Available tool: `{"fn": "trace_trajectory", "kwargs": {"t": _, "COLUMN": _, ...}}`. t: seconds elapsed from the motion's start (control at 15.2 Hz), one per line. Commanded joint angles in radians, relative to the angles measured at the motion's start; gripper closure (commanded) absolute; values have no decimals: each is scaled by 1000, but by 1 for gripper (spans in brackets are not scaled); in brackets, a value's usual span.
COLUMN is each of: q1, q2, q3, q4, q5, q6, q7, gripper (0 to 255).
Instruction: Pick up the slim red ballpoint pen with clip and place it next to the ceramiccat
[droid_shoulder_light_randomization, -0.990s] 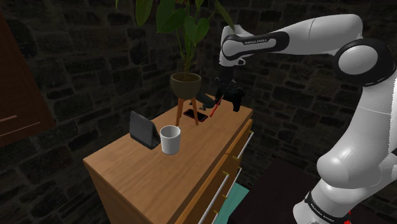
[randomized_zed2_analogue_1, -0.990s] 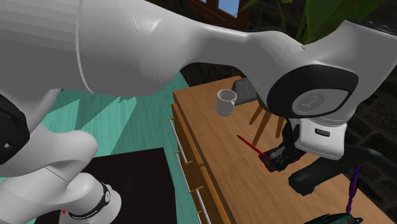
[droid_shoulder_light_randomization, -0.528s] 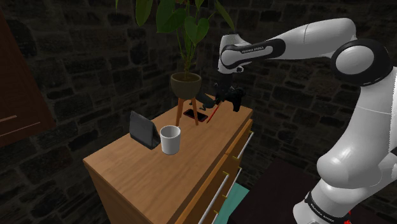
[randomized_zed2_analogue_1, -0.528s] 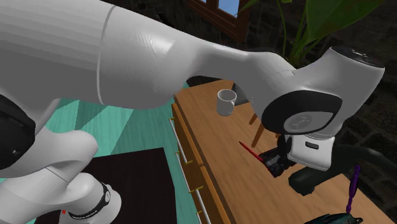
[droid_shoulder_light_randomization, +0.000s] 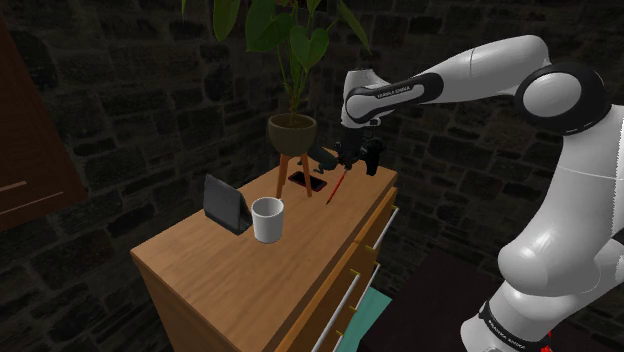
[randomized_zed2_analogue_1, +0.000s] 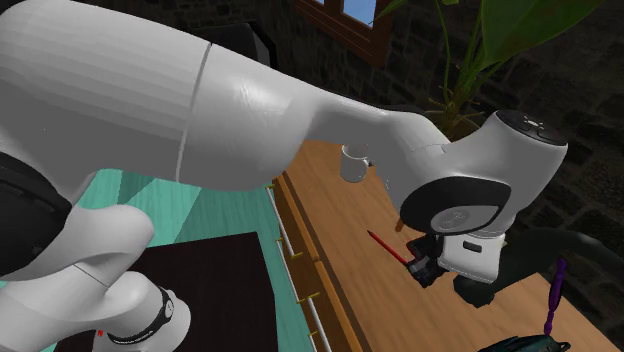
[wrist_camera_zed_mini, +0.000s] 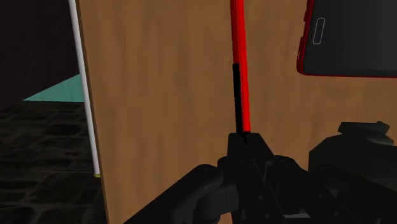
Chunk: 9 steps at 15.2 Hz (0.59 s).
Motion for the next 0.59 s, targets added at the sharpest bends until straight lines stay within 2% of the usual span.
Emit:
{"fn": "trace_trajectory", "kwargs": {"t": 0.0, "q1": 1, "q2": 12, "q3": -2, "q4": -14, "q5": -8, "q6": 24, "q7": 5, "gripper": 255}}
{"fn": "trace_trajectory", "kwargs": {"t": 0.53, "q1": 9, "q2": 57, "q3": -13, "q4": -67, "q5": -39, "q6": 116, "q7": 29, "gripper": 255}}
